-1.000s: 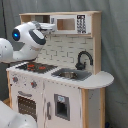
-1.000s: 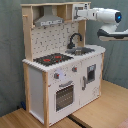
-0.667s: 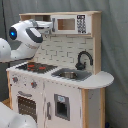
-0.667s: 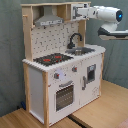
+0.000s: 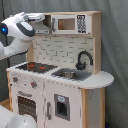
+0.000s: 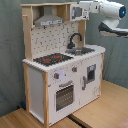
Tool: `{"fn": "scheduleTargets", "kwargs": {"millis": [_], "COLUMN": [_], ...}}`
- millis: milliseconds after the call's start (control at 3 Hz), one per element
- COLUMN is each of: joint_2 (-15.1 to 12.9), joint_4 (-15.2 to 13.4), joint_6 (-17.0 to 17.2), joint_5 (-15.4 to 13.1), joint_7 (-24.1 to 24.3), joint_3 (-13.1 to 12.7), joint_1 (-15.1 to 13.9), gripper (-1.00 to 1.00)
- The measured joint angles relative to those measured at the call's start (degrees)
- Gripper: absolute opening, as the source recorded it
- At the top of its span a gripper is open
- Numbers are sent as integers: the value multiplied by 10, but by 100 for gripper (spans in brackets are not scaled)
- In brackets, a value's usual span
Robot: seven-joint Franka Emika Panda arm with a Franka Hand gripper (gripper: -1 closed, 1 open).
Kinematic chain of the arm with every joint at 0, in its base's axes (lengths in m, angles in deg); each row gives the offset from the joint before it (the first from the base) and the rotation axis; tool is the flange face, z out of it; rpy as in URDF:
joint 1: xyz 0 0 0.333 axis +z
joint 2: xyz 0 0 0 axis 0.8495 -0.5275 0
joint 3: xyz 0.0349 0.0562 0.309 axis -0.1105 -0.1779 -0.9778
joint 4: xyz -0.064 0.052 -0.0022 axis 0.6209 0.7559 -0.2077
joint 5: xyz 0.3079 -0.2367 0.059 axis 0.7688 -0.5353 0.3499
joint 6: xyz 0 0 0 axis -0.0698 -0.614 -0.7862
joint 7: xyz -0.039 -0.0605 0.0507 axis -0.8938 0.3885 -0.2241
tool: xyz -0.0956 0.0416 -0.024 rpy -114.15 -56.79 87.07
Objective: Play with the kitchen
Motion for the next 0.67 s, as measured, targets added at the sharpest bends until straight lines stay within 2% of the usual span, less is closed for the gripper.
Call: {"fn": "scheduleTargets", "kwargs": {"millis": [333,667], "joint_2": [28,55], "joint_4": [26,40], "joint_6": [2,2], "joint_5": [1,2], "joint_7": [41,95], "joint_3": [-30,-45], "joint_1": [-39,-72], "gripper": [100,100]}}
